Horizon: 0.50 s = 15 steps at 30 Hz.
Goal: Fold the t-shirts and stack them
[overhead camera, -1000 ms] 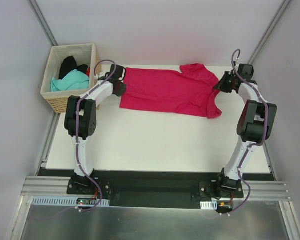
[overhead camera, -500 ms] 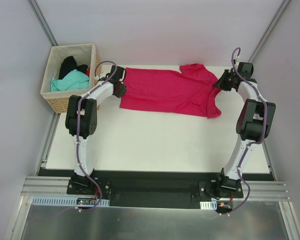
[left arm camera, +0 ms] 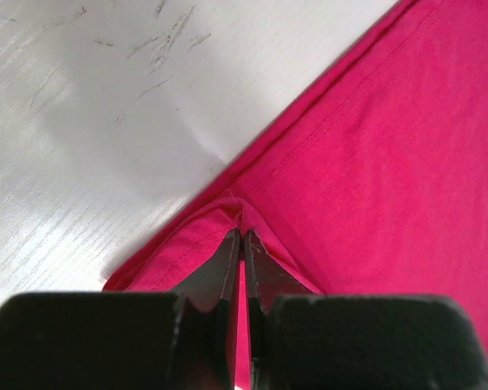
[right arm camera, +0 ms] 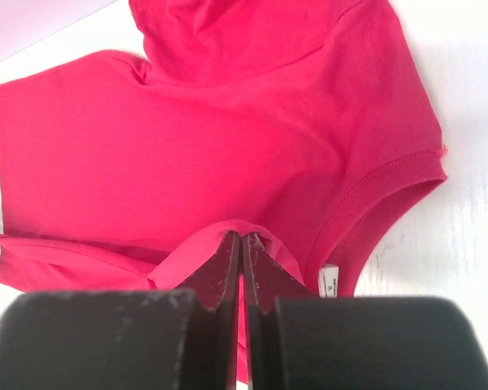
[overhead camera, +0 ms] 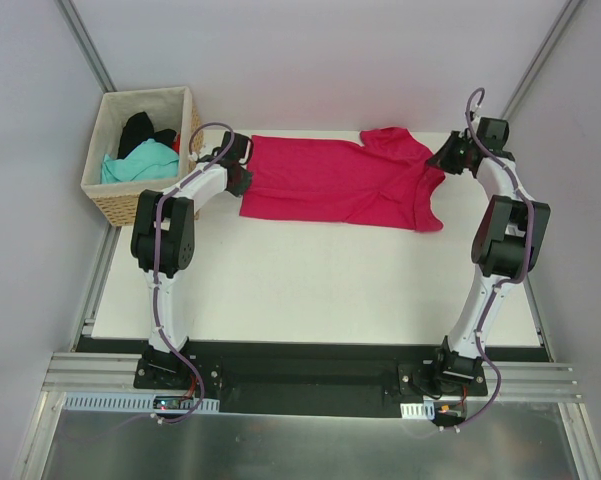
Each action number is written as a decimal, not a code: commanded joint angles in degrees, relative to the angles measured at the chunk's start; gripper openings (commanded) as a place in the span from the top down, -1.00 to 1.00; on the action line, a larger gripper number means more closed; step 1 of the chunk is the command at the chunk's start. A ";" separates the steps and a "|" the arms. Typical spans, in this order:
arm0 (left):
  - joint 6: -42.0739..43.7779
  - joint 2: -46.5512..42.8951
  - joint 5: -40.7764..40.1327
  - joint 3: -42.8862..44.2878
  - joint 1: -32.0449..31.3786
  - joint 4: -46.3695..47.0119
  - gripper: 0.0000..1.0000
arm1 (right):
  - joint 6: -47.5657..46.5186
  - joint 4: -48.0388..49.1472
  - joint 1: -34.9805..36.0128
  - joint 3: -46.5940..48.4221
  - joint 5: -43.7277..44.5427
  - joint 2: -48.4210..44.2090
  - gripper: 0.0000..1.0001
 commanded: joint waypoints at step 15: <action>0.44 -0.27 -1.01 0.52 0.51 -0.88 1.00 | 1.40 1.48 0.68 4.54 -2.88 3.40 0.99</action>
